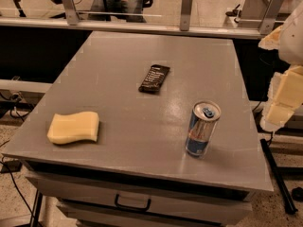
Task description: Move redbull can near rxbar chocolate
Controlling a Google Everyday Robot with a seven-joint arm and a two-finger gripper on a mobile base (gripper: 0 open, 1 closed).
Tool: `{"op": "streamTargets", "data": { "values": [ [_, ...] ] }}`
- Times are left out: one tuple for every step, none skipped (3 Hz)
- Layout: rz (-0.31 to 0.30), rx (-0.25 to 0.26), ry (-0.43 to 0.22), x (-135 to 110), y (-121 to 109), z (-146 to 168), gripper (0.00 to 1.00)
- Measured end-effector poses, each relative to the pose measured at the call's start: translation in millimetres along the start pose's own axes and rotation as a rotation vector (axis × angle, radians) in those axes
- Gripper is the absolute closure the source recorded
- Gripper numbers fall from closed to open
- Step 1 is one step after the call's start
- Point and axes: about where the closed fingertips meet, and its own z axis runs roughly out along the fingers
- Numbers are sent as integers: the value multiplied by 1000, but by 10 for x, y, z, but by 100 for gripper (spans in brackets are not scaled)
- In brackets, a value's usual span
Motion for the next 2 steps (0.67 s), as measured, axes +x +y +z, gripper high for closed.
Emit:
{"op": "streamTargets", "data": {
  "values": [
    [0,0,0,0,0,0,0],
    [1,-5,-10,-15,4,3,0]
  ]
}}
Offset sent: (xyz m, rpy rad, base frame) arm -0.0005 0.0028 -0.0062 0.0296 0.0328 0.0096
